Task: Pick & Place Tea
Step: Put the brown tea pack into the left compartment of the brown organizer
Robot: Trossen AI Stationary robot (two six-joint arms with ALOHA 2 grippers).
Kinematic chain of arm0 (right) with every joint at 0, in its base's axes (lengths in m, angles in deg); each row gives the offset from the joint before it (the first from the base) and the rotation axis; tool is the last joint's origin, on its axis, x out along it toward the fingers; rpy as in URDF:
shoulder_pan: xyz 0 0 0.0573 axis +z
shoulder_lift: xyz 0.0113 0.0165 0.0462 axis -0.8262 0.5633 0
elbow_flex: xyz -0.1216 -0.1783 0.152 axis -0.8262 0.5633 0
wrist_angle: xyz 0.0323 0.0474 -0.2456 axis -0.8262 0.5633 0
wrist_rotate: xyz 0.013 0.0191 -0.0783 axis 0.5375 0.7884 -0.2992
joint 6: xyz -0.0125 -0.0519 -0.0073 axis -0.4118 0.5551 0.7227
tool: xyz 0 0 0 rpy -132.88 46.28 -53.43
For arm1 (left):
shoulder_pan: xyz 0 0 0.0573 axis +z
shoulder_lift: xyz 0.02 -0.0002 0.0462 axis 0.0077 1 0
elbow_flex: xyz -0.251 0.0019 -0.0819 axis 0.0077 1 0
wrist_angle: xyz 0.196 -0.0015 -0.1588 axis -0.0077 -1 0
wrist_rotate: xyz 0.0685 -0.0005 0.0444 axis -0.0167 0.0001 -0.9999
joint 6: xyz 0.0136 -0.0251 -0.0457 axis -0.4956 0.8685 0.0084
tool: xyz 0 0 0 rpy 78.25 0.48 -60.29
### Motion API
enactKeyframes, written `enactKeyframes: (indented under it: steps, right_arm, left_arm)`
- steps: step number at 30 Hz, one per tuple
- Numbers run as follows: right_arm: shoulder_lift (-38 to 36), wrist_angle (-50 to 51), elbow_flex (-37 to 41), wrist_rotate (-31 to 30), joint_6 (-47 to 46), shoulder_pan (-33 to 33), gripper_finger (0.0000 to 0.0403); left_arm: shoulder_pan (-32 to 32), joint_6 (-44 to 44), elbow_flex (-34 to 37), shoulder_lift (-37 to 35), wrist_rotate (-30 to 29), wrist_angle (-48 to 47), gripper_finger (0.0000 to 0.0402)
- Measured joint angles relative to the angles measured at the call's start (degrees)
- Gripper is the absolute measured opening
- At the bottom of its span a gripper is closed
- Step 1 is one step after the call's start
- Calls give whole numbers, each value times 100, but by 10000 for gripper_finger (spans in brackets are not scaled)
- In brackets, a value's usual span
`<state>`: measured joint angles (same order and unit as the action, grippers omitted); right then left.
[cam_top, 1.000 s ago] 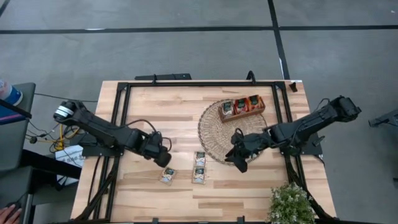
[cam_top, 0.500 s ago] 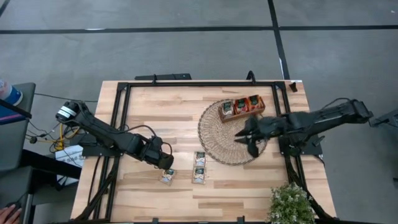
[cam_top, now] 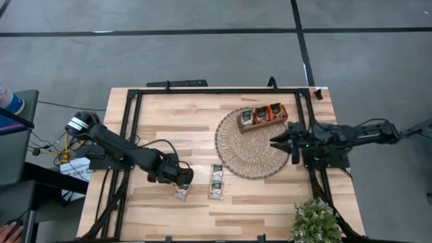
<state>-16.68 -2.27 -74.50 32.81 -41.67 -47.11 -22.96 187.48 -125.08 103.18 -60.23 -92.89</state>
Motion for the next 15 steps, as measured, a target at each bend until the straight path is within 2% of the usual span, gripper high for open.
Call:
enactKeyframes:
  steps: [5,15]
  right_arm:
    - [-408,34,69,-110,-59,34,110]
    - [-410,24,73,-111,-111,32,110]
  left_arm:
    - [4,33,0,409,105,200,182]
    - [13,-112,-7,737,113,597,197]
